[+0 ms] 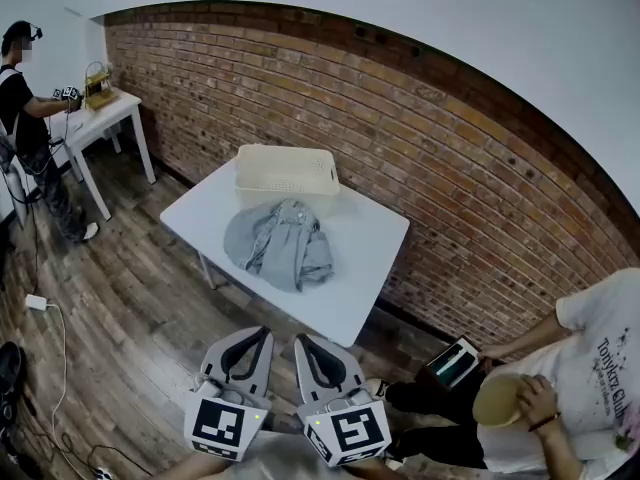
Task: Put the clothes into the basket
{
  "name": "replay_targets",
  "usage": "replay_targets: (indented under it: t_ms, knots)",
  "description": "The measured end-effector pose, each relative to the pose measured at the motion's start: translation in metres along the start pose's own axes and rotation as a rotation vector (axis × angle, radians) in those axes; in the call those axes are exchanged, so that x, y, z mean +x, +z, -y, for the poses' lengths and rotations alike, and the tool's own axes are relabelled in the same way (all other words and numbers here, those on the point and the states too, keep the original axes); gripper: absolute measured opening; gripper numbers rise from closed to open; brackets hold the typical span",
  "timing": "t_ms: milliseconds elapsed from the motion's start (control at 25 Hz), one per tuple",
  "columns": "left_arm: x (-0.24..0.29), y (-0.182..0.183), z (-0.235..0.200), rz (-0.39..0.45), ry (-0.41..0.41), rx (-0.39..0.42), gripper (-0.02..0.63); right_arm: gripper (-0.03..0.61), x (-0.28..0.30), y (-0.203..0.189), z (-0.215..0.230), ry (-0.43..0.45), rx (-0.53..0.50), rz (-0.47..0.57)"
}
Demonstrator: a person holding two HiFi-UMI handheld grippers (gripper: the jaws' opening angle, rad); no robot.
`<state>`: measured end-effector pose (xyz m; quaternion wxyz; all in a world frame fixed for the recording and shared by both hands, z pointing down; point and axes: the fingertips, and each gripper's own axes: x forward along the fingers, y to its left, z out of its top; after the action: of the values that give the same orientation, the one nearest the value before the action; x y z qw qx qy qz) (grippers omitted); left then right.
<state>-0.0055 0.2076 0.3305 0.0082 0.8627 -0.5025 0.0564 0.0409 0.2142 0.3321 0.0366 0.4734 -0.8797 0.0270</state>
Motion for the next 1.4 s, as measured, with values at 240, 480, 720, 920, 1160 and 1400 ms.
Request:
replay_targets:
  t_ms: [240, 480, 720, 920, 1160, 1400]
  knots:
    - [0.003, -0.001, 0.002, -0.002, -0.009, 0.009, 0.008, 0.006, -0.002, -0.002, 0.007, -0.022, 0.014, -0.008]
    - [0.003, -0.003, 0.001, -0.011, -0.012, 0.003, 0.008, 0.006, -0.001, -0.002, 0.008, -0.023, 0.031, 0.000]
    - [0.001, -0.005, -0.003, -0.022, -0.011, -0.009, 0.008, 0.006, 0.001, -0.005, 0.008, -0.033, 0.037, -0.010]
    - [0.000, -0.007, -0.002, -0.017, -0.011, 0.003, 0.008, 0.006, -0.001, -0.008, 0.007, -0.034, 0.042, -0.017]
    - [0.002, -0.010, 0.001, -0.029, -0.006, -0.007, 0.008, 0.006, -0.004, -0.011, 0.014, -0.045, 0.049, -0.024]
    - [0.008, -0.010, 0.006, -0.026, 0.006, -0.010, 0.008, 0.006, -0.008, -0.010, 0.024, -0.038, 0.041, -0.022]
